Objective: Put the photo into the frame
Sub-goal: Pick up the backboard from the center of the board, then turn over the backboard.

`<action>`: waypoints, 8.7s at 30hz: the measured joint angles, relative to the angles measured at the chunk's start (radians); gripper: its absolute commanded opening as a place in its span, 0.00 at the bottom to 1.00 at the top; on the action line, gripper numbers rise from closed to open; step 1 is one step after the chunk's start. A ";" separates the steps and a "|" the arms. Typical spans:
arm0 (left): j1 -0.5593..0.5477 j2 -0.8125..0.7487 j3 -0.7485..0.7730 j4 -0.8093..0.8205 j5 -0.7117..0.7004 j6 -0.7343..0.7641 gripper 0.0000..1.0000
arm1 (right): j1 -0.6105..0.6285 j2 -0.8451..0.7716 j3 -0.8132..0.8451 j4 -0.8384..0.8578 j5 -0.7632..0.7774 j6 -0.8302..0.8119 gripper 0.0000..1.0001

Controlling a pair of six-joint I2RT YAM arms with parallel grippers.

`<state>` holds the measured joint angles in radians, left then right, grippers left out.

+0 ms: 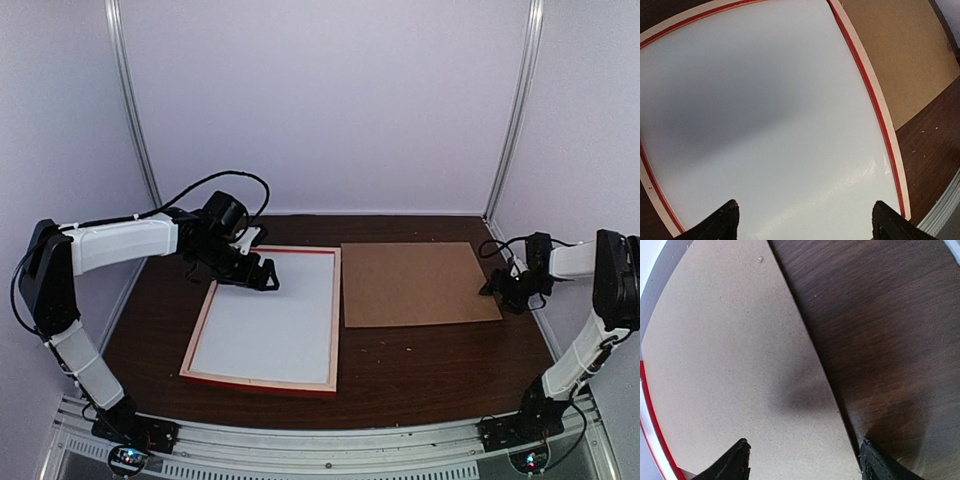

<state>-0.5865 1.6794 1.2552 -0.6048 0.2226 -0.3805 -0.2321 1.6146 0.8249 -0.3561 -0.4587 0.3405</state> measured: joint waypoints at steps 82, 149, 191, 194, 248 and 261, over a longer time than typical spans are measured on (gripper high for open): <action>-0.203 0.382 0.247 0.034 0.015 -0.086 0.80 | 0.033 -0.359 -0.135 0.172 -0.584 0.254 0.36; -0.461 0.248 0.262 0.297 -0.285 0.351 0.92 | 0.276 -0.462 0.466 -0.473 -0.259 0.266 0.00; -0.565 0.498 0.529 0.608 -0.699 0.822 0.19 | 0.321 -0.532 0.441 -0.437 -0.270 0.473 0.11; -0.568 0.498 0.528 0.613 -0.717 0.839 0.12 | 0.320 -0.532 0.435 -0.422 -0.275 0.467 0.24; -0.126 -0.339 0.343 -0.061 -0.137 0.057 0.03 | 0.461 -0.418 0.513 -0.378 -0.169 0.148 0.96; -0.019 -0.413 0.079 0.104 0.169 -0.264 0.00 | 0.714 -0.153 0.391 0.011 -0.233 0.129 1.00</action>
<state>-0.6060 1.2667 1.3338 -0.5007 0.3912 -0.6445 0.4816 1.4620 1.2160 -0.3447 -0.6922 0.4690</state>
